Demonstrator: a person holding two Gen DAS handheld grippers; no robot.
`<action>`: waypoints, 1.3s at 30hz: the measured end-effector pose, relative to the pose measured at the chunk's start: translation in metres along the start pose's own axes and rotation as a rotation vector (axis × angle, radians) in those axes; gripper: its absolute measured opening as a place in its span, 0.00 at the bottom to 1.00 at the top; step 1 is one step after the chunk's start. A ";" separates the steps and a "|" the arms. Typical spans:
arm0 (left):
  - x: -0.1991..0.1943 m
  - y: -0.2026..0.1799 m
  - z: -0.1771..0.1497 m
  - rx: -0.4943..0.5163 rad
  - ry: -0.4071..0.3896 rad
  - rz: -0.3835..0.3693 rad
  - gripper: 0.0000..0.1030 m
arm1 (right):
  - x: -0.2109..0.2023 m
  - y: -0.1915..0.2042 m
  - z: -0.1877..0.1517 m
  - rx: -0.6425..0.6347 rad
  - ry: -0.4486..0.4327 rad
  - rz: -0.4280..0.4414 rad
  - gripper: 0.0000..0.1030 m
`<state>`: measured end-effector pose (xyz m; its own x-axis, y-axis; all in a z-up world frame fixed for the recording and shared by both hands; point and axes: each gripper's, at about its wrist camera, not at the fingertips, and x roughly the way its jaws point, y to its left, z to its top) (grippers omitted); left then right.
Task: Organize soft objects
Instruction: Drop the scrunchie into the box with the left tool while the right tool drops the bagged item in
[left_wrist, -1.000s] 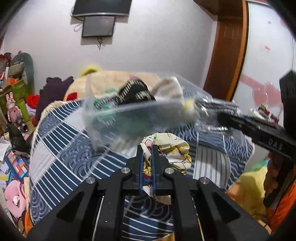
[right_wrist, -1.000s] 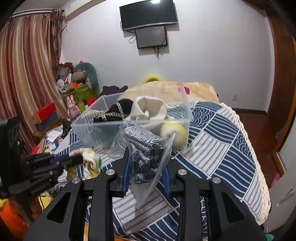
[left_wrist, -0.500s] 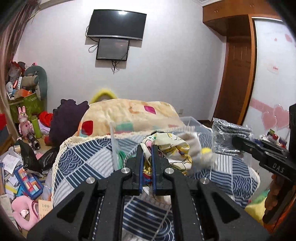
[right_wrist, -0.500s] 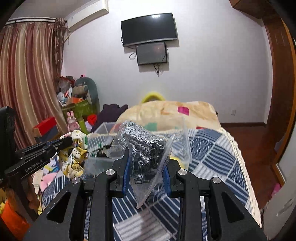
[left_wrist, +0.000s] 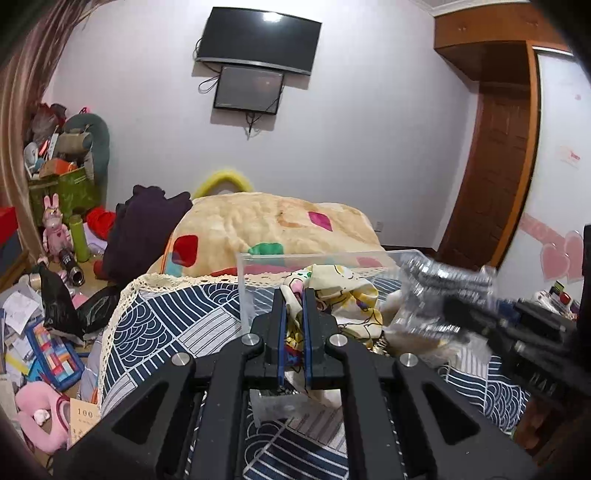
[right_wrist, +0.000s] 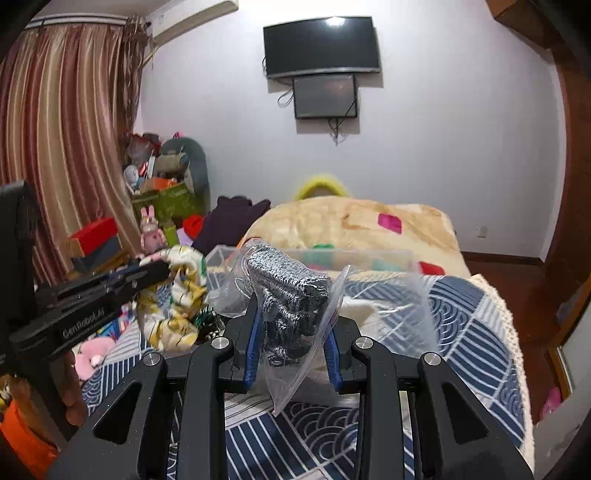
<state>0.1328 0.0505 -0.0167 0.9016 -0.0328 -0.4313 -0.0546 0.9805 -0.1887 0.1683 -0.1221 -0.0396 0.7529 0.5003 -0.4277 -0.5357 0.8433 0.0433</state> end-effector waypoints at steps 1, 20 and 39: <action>0.004 0.000 0.000 -0.003 0.006 0.005 0.06 | 0.005 0.001 -0.002 -0.005 0.014 0.004 0.26; 0.033 -0.010 -0.024 0.069 0.114 0.031 0.35 | 0.025 0.001 -0.014 -0.026 0.098 -0.032 0.36; -0.070 -0.023 -0.004 0.060 -0.083 -0.068 0.49 | -0.066 -0.017 0.003 0.027 -0.108 -0.031 0.52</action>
<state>0.0694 0.0296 0.0142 0.9350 -0.0855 -0.3443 0.0310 0.9865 -0.1608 0.1294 -0.1691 -0.0094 0.8063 0.4911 -0.3297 -0.5025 0.8627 0.0562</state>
